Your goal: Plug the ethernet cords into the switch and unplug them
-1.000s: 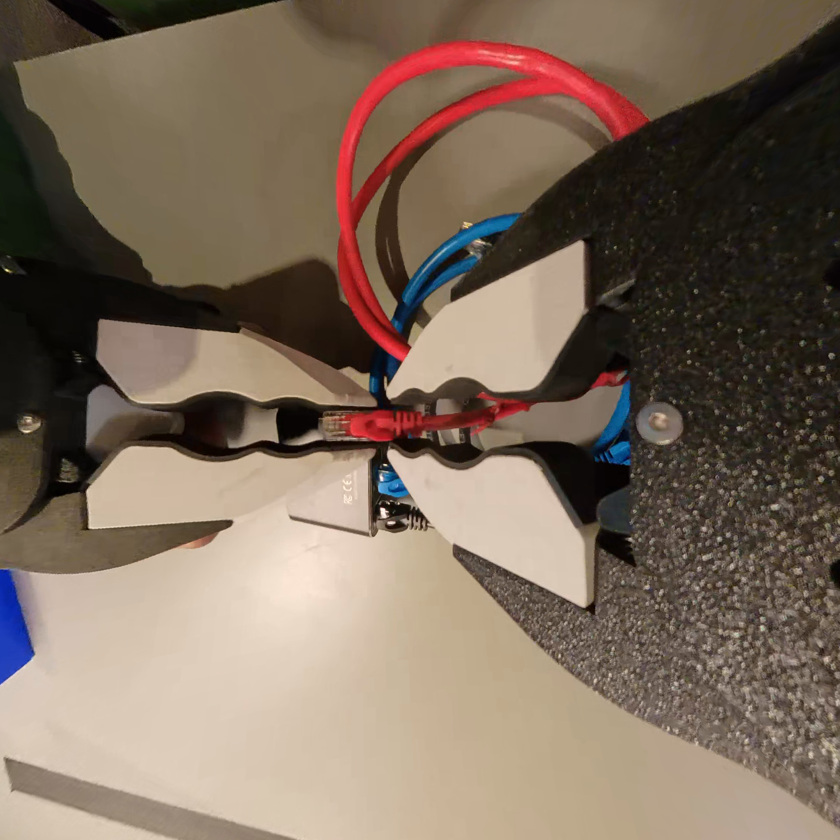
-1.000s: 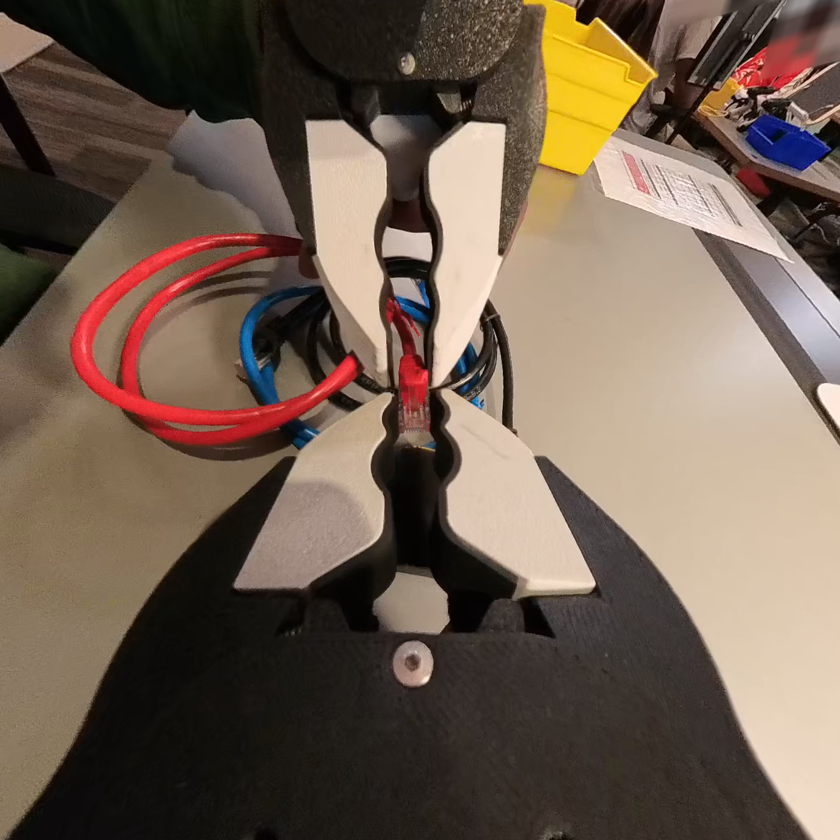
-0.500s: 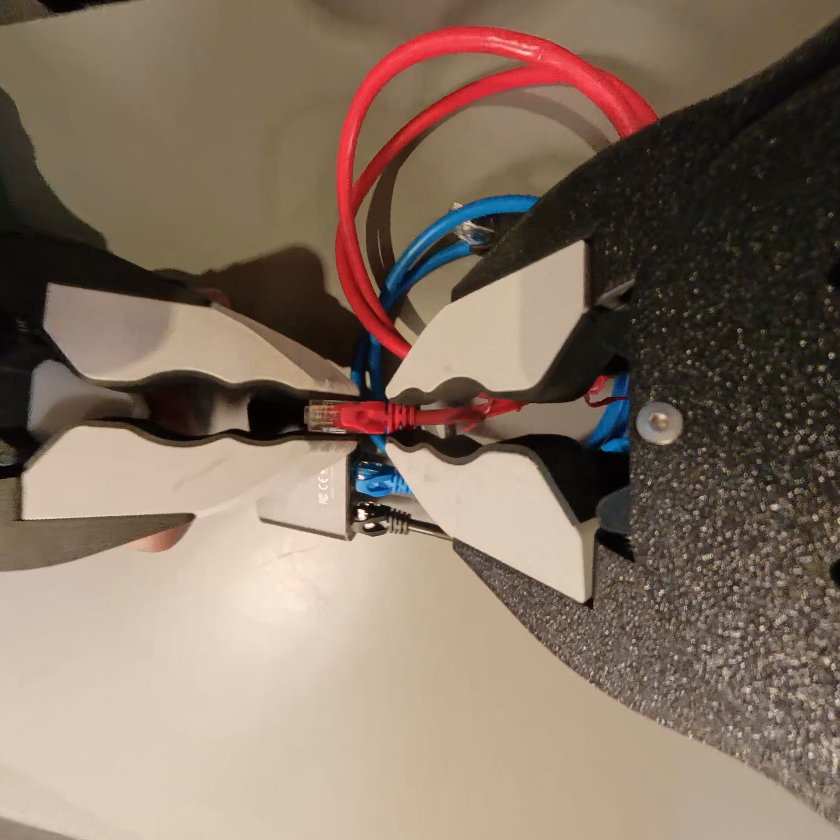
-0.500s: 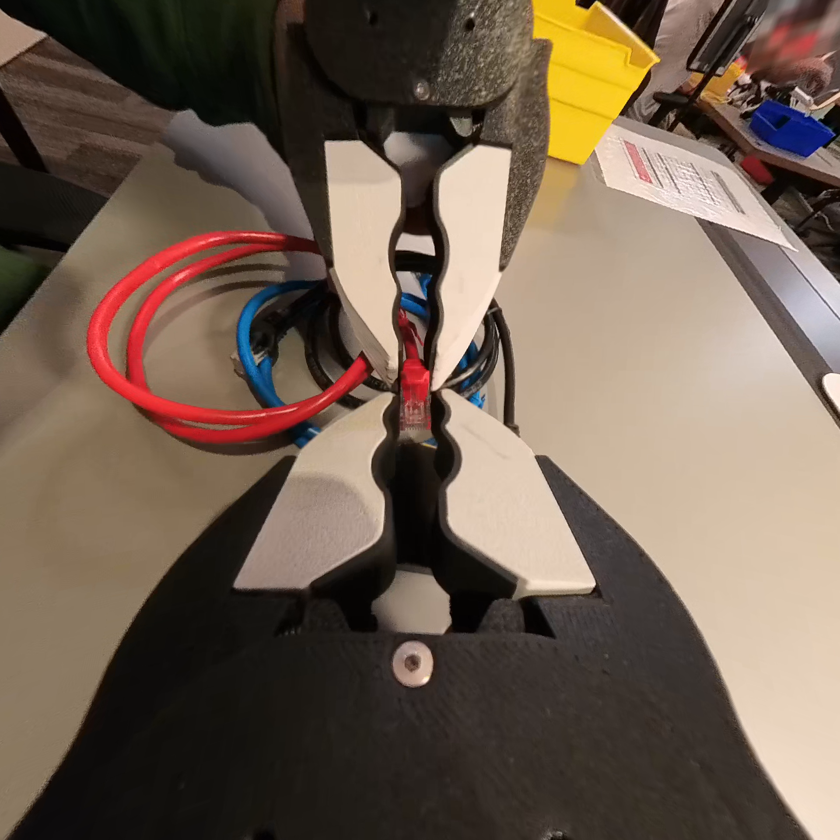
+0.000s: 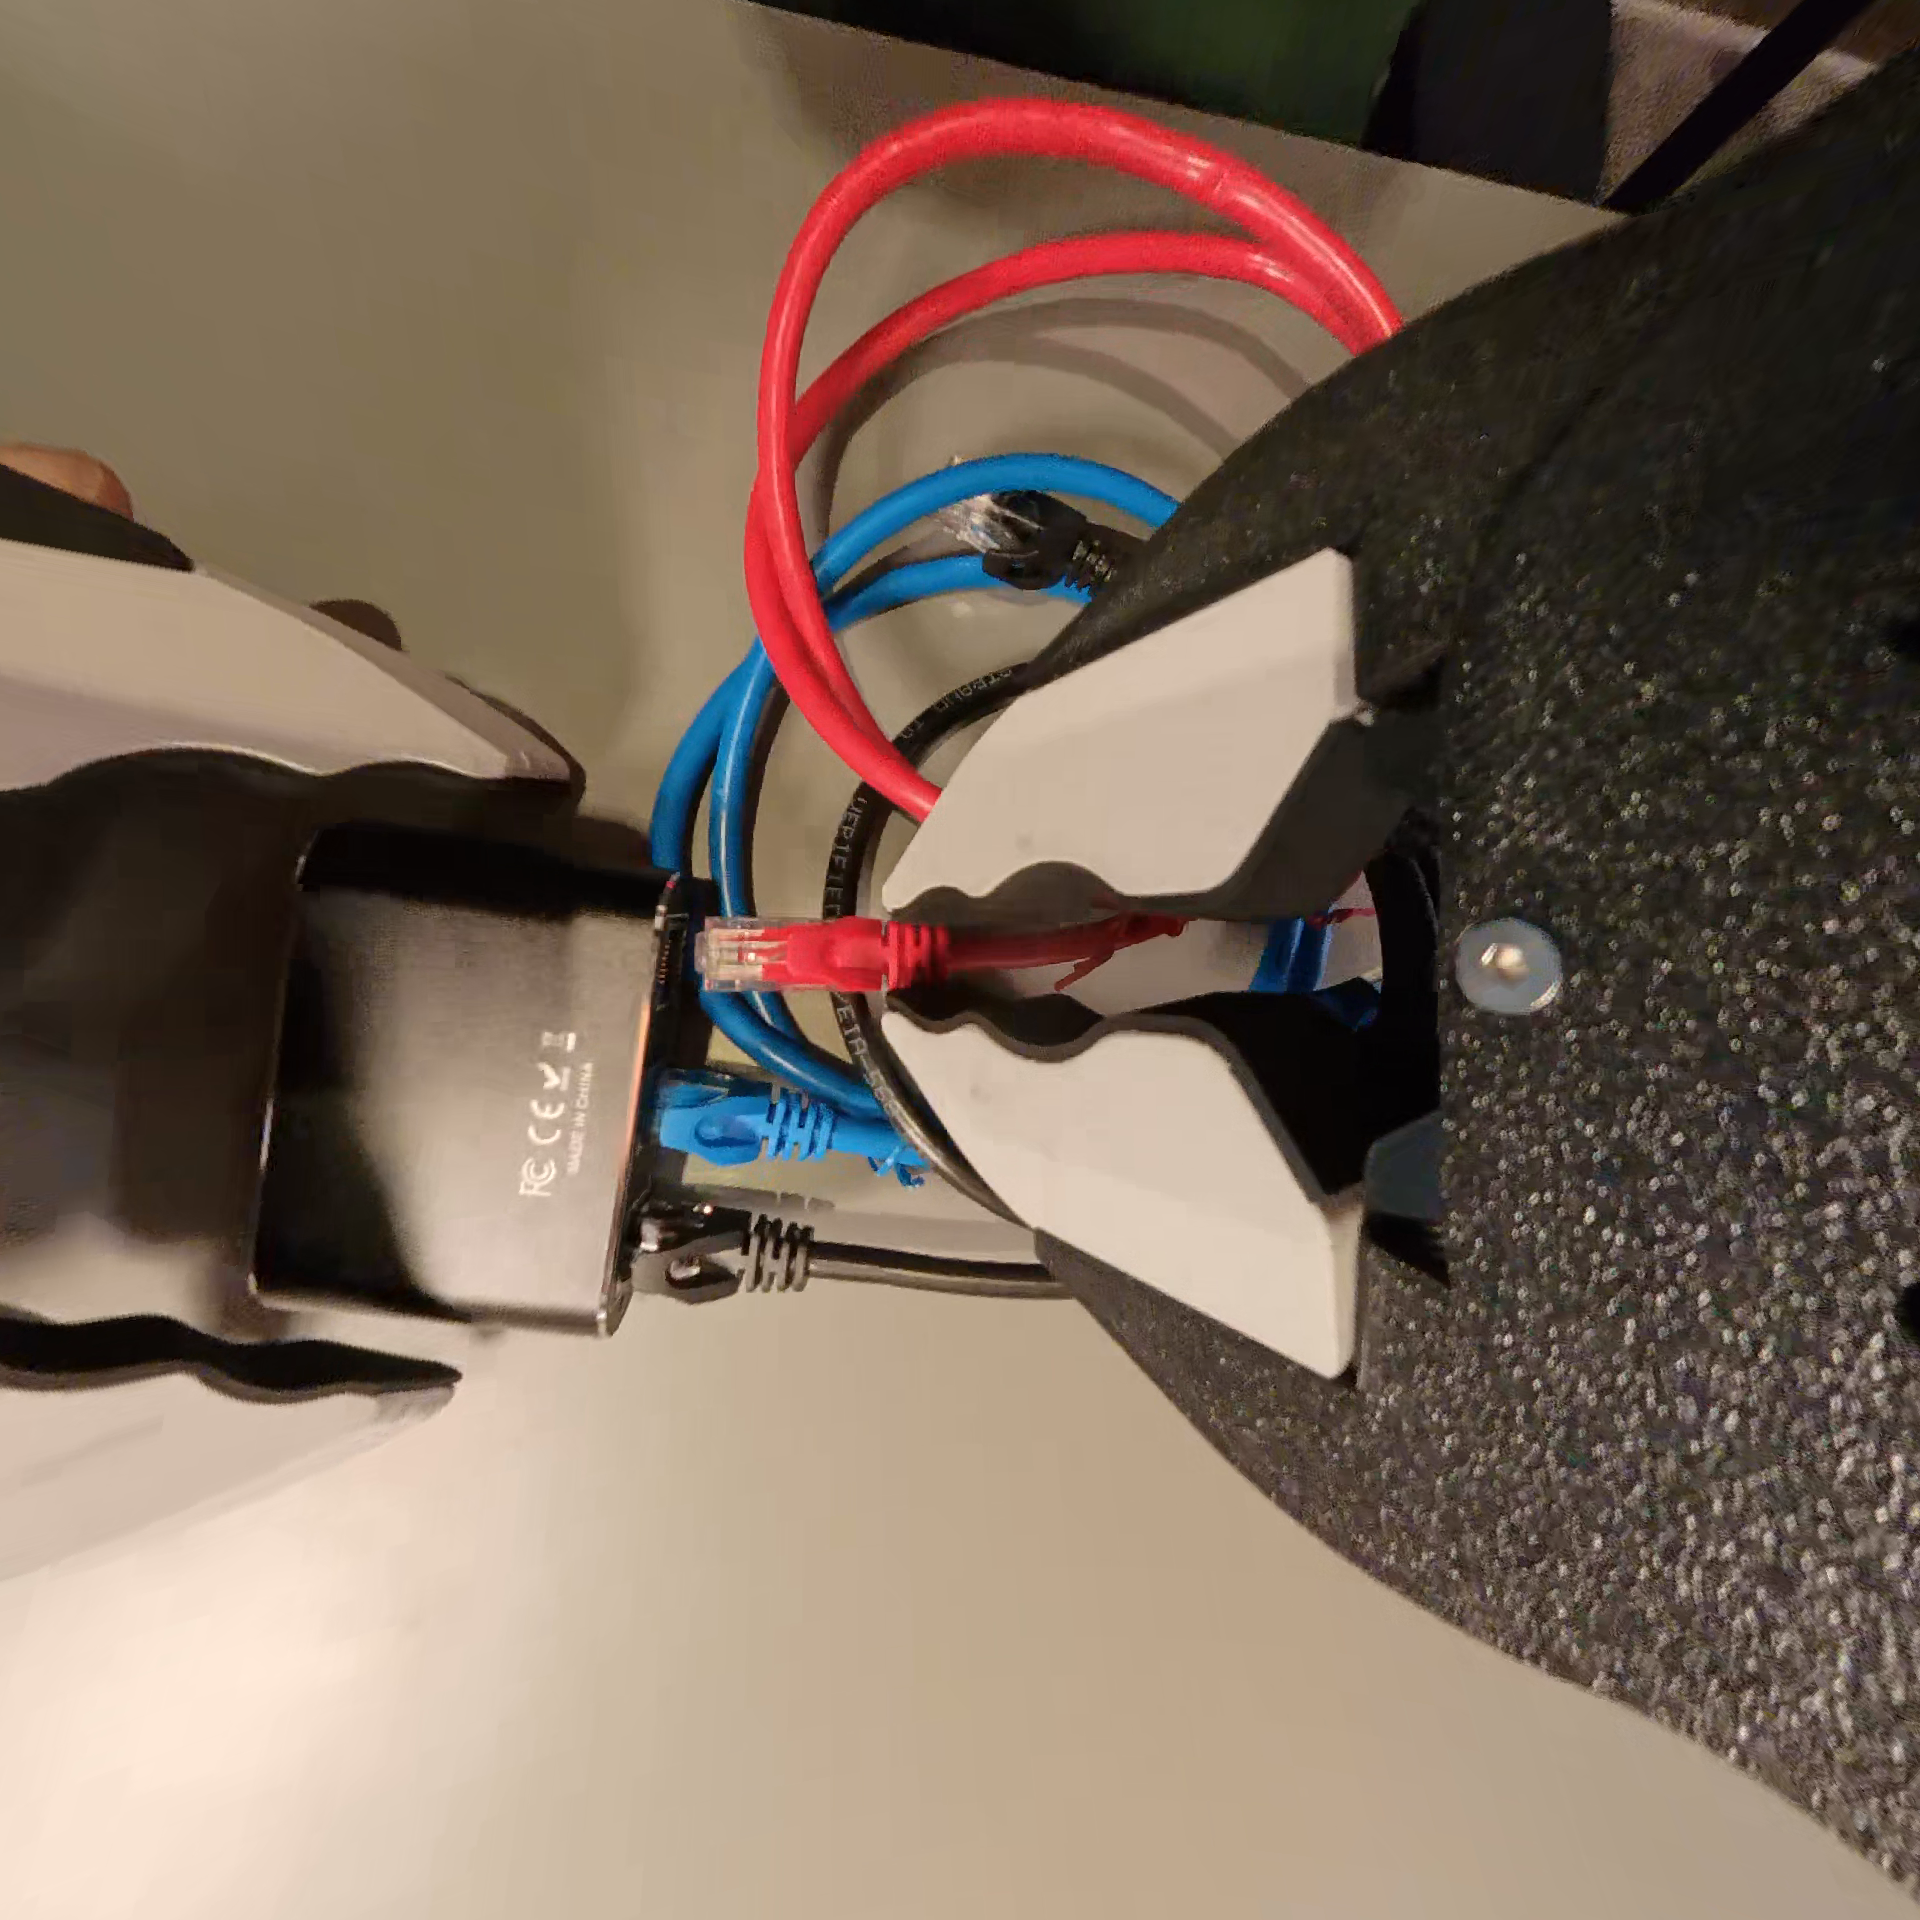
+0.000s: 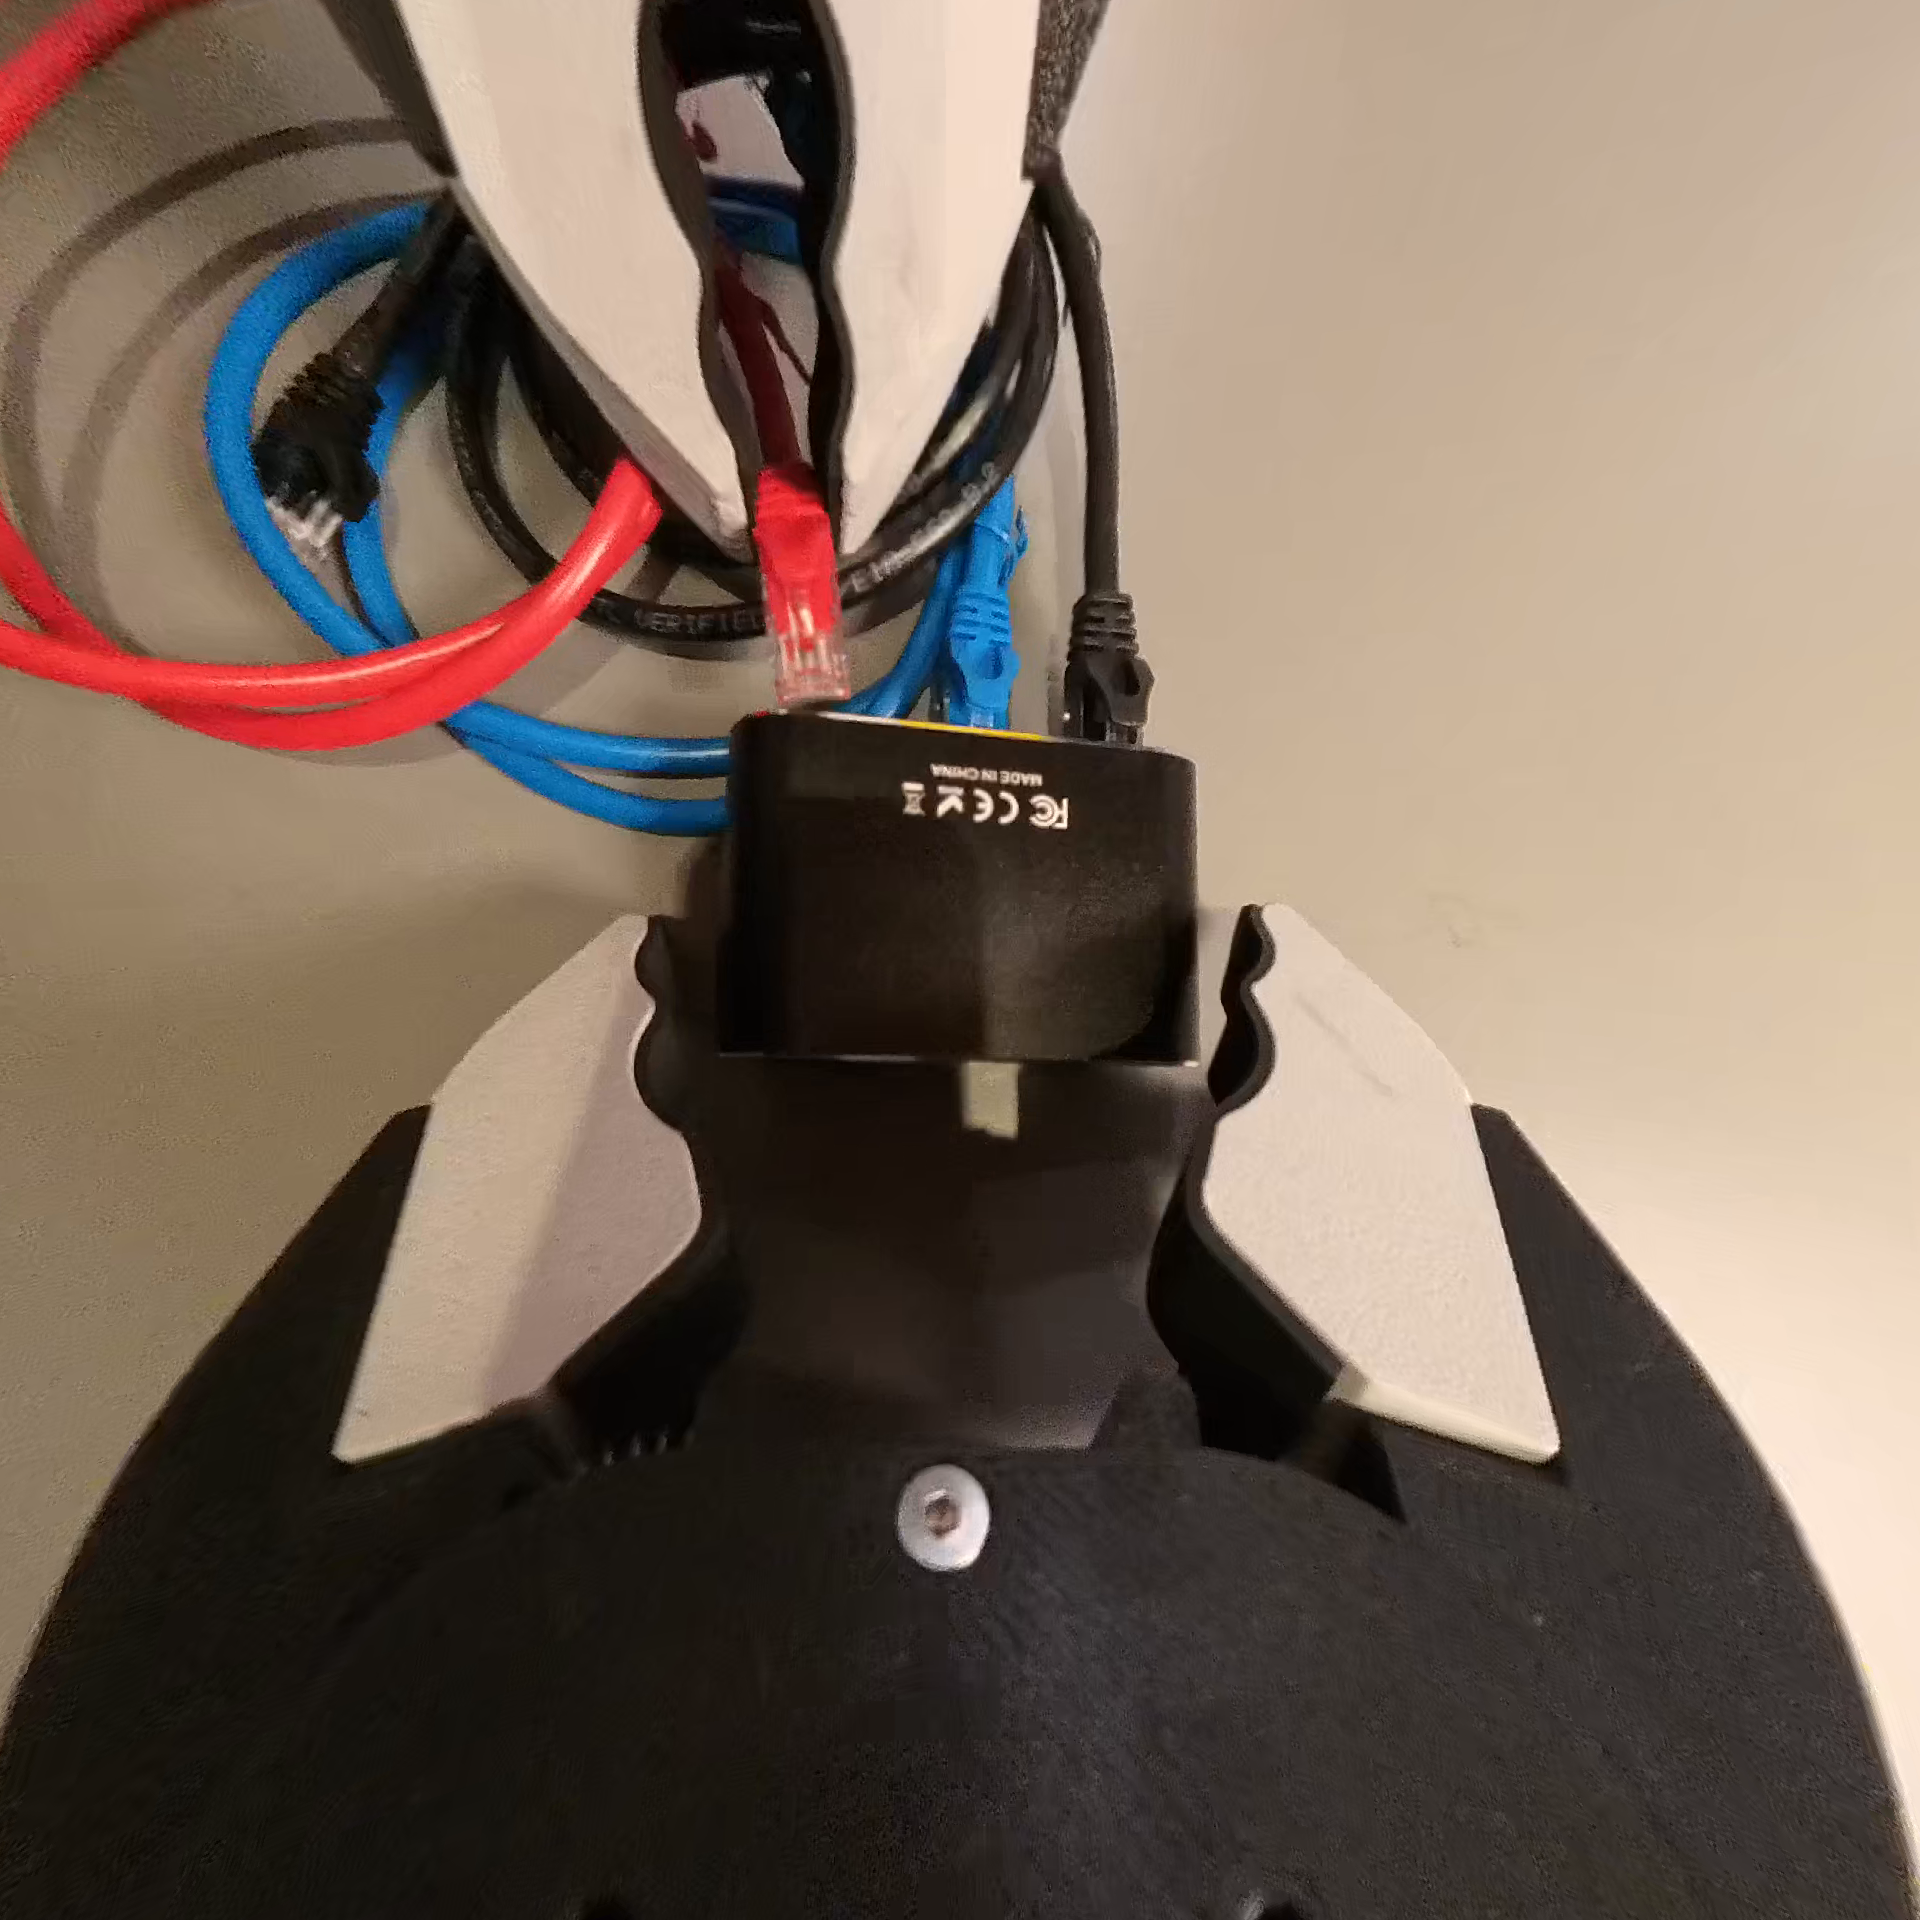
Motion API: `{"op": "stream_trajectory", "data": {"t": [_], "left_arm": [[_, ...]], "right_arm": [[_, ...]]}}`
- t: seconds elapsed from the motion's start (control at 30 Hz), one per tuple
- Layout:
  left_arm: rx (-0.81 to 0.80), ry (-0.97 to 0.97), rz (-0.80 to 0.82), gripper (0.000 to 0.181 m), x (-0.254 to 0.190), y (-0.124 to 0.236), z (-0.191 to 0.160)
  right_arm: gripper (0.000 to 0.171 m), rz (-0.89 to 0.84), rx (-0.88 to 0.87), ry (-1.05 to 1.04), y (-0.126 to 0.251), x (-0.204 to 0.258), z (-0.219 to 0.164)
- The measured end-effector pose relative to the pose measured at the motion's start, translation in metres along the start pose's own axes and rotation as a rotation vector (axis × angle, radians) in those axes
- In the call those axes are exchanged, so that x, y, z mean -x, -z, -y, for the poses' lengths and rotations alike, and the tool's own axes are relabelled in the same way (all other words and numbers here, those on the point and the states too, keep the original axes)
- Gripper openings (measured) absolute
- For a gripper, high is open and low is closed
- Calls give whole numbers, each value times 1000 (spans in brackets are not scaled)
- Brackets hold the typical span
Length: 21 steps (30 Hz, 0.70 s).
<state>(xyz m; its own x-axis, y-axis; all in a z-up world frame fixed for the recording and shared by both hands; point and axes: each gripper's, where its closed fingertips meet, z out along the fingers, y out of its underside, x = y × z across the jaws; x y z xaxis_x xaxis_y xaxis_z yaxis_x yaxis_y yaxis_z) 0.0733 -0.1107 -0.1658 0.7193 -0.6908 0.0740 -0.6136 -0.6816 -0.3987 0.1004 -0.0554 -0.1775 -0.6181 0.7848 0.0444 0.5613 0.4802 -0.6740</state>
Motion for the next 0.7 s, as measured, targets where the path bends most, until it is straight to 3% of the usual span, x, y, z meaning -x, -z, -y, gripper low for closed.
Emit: {"op": "stream_trajectory", "data": {"t": [0.03, 0.33, 0.7], "left_arm": [[17, -5, -16, 12, 0, -1, 0], [64, -37, -79, 12, 4, -2, 5], [38, -19, 9, 12, 11, 0, 2]], "right_arm": [[100, 4, 18, -17, -2, -1, -1], [91, 34, 20, -38, -4, -6, 0], [90, -79, 37, 129, -1, -17, 11]]}}
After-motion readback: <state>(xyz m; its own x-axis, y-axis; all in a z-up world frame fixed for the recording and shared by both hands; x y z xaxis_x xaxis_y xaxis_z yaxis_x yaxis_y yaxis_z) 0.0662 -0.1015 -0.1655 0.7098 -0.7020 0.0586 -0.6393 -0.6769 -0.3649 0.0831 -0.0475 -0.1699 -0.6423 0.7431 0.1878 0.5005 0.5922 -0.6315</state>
